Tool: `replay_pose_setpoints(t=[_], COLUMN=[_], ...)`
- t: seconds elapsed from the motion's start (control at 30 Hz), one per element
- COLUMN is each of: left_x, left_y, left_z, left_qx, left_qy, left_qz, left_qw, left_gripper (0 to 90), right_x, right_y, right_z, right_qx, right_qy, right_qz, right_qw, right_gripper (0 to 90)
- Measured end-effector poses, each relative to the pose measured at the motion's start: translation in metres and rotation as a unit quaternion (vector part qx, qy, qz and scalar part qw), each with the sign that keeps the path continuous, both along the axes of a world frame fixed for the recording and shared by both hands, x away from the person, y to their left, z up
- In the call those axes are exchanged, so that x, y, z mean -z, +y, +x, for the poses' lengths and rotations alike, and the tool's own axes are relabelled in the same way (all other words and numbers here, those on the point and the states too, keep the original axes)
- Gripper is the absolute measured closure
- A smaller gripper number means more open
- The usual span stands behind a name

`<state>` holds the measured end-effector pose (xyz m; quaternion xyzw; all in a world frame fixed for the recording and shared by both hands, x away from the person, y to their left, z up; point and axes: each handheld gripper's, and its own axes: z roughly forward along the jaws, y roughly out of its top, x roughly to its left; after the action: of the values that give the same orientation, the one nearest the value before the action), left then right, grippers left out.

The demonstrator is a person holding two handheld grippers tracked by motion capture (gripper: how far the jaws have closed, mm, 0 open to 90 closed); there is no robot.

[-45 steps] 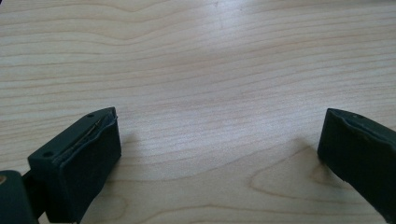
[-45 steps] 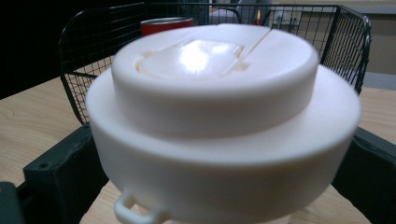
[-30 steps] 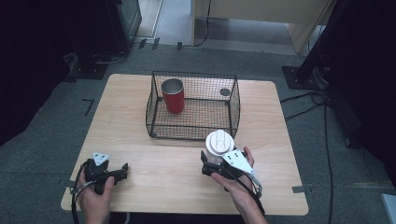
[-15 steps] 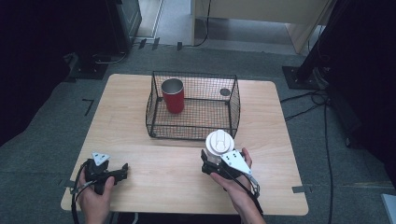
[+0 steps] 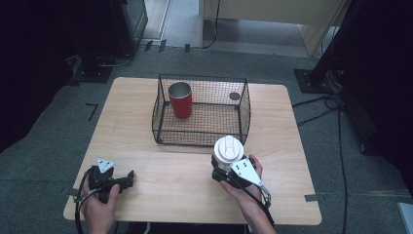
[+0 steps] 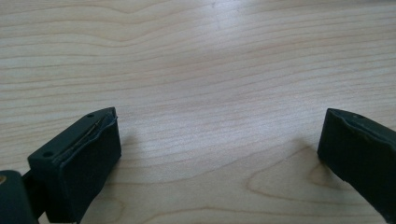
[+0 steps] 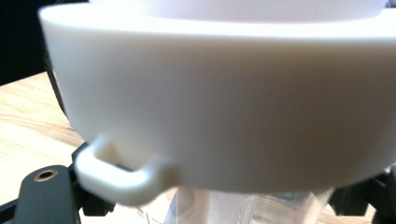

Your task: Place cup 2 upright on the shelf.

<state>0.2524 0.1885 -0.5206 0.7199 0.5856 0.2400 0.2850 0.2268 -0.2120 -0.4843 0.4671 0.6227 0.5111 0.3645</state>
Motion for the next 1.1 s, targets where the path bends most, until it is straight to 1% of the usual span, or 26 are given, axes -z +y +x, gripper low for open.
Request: replay_pose_setpoints(t=[0.17,0.27,0.37,0.43,0.47,0.63,0.77,0.83,0.9,0.97,1.1], left_x=[0.000,0.000,0.000,0.000,0.000,0.000,0.000,0.000,0.000,0.000,0.000], left_y=[0.000,0.000,0.000,0.000,0.000,-0.001,-0.001,-0.001,-0.001,-0.001,-0.001], left_z=[0.000,0.000,-0.001,-0.001,-0.001,-0.001,-0.001,-0.001,-0.001,-0.001,-0.001], left_qx=[0.000,0.000,0.001,0.002,0.002,0.001,0.001,0.001,0.001,0.001,0.001], left_qy=[0.000,0.000,0.000,0.000,0.000,0.000,0.000,0.000,0.000,0.000,-0.001], left_qz=[0.000,0.000,0.000,0.001,0.001,0.000,0.000,0.000,0.000,0.000,-0.001], left_qw=[1.0000,1.0000,1.0000,1.0000,1.0000,1.0000,1.0000,1.0000,1.0000,1.0000,1.0000], left_gripper=[0.0,0.0,0.0,0.0,0.0,0.0,0.0,0.0,0.0,0.0,0.0], right_x=[-0.002,-0.005,-0.010,-0.011,-0.014,-0.020,-0.029,-0.033,-0.039,-0.044,-0.057], right_y=[0.000,0.000,-0.002,-0.002,-0.001,0.000,0.000,0.001,0.001,0.002,0.003], right_z=[-0.001,-0.001,-0.001,0.000,-0.001,-0.002,-0.004,-0.005,-0.005,-0.005,-0.006], right_qx=[0.001,0.016,0.020,0.019,0.017,0.011,0.008,0.006,0.006,0.007,0.003], right_qy=[-0.015,-0.019,-0.029,-0.031,-0.037,-0.048,-0.063,-0.065,-0.073,-0.081,-0.107], right_qz=[0.004,0.009,0.013,0.014,0.017,0.020,0.029,0.036,0.041,0.041,0.049], right_qw=[0.9999,0.9997,0.9993,0.9992,0.9990,0.9986,0.9975,0.9972,0.9965,0.9959,0.9930], right_gripper=[16.2,16.2,16.0,16.0,16.0,16.0,16.0,16.0,16.0,16.0,16.0])
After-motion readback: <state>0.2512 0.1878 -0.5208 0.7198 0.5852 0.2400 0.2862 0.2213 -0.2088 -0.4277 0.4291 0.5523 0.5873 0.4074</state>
